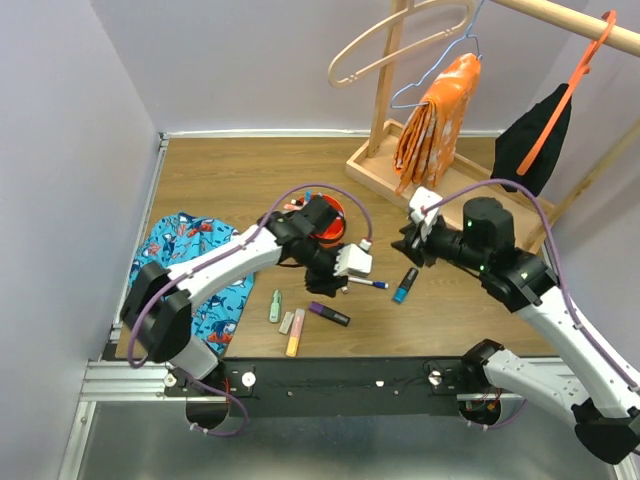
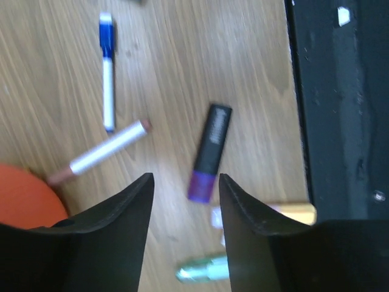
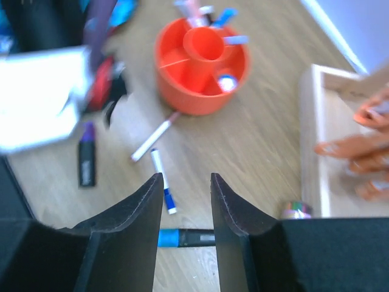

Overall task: Sort the stationery into containers
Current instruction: Pick up the pen from the center of the board.

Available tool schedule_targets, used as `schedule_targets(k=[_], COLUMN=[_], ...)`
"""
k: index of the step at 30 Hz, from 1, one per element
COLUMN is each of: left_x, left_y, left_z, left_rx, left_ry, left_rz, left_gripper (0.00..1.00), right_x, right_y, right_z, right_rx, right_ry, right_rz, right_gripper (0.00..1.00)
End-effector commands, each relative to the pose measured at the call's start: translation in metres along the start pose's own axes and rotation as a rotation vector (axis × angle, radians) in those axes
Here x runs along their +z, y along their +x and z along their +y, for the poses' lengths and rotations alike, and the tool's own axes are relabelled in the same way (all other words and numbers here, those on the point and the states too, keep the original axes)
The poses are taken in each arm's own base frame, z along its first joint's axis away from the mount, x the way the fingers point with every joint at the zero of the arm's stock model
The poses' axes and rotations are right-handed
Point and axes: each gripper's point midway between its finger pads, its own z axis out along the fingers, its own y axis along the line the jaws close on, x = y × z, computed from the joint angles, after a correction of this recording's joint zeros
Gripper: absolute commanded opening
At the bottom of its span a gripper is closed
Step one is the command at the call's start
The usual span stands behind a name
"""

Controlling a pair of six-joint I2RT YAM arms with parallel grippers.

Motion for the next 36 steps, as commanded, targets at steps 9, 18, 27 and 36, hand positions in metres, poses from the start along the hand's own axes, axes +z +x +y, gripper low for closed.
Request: schedule_targets(k=[9,18,27,36], left_x=[0.077,0.118,0.143,0.155], left_y=[-0.042,-0.049,-0.037,-0.026], left_z=[0.065,0.090,0.082,0.083], left_rx=[0.128,0.131,0.119,0.094], left_ry=[-0.041,-0.031,0.023,0.019], left_rz=[-0.025,-0.014,0.021,0.029], left_gripper=[0.57,0.59,0.54,0.46], right_x=[-0.028,-0.043,-0.047,-0.046], right_y=[-0.085,-0.115,-0.111,-0.109], right_z=[-0.057,-0.067,-0.071,-0.078], right_rx=[0.153,0.171,0.181,0.191], right_ry=[0.198,0.241,0.277,0.302], right_rz=[-0.240,-0.327,-0.332,-0.330], right_gripper=[0.44,0.45,0.44,0.44])
